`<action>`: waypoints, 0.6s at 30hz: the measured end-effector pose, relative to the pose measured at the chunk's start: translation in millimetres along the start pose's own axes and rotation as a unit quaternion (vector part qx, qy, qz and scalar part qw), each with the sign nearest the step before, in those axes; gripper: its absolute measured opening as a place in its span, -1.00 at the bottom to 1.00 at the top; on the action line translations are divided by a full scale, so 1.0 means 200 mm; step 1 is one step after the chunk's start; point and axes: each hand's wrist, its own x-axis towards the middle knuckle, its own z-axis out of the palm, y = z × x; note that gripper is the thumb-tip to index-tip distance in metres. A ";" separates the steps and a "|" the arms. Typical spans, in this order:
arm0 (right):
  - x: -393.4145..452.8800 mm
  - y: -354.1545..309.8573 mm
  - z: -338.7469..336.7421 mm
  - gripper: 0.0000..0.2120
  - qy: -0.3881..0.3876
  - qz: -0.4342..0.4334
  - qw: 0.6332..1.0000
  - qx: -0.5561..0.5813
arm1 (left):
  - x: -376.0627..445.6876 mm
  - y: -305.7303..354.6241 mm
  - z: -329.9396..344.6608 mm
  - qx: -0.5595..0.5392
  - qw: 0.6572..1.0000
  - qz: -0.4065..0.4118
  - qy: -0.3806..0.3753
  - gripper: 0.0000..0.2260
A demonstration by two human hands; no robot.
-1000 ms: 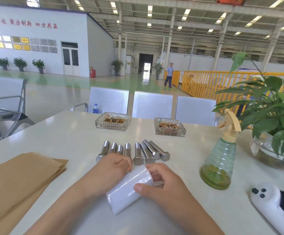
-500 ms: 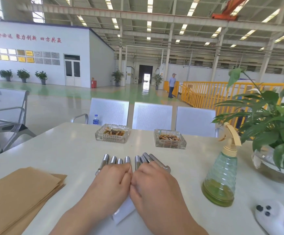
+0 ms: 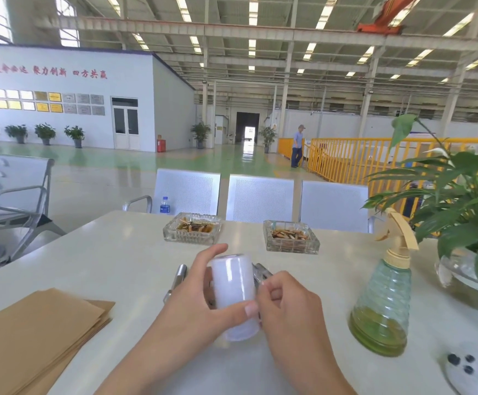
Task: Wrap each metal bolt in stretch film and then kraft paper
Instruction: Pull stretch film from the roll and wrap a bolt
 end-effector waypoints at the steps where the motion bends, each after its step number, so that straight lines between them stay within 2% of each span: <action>1: -0.01 0.01 0.01 -0.84 -0.011 0.024 0.998 0.054 | 0.00 0.00 0.01 -0.011 1.000 0.000 0.018 -0.25; 3: -0.02 0.03 0.03 -0.83 -0.035 0.055 0.992 0.105 | 0.00 0.00 0.01 -0.024 0.999 0.006 0.047 -0.32; 6: -0.01 0.05 0.03 -0.84 -0.062 0.081 0.987 0.120 | -0.01 0.01 0.02 -0.037 0.998 0.016 0.043 -0.42; 12: 0.00 0.04 -0.01 -0.84 -0.076 0.062 0.988 0.118 | -0.02 0.04 0.02 -0.069 0.997 -0.002 0.040 -0.49; 14: 0.01 0.05 -0.03 -0.85 -0.092 0.080 0.978 0.169 | 0.01 0.08 0.02 -0.142 0.986 -0.062 0.060 -0.64; 15: 0.02 0.06 -0.03 -0.83 -0.103 0.095 0.968 0.209 | 0.03 0.08 0.02 -0.208 0.971 -0.099 0.070 -0.71; 16: 0.02 0.06 -0.04 -0.80 -0.113 0.114 0.954 0.254 | 0.02 0.07 0.00 -0.268 0.955 -0.116 0.058 -0.71; 18: 0.02 0.06 -0.04 -0.74 -0.123 0.165 0.919 0.338 | -0.01 0.05 -0.01 -0.309 0.939 -0.146 0.033 -0.65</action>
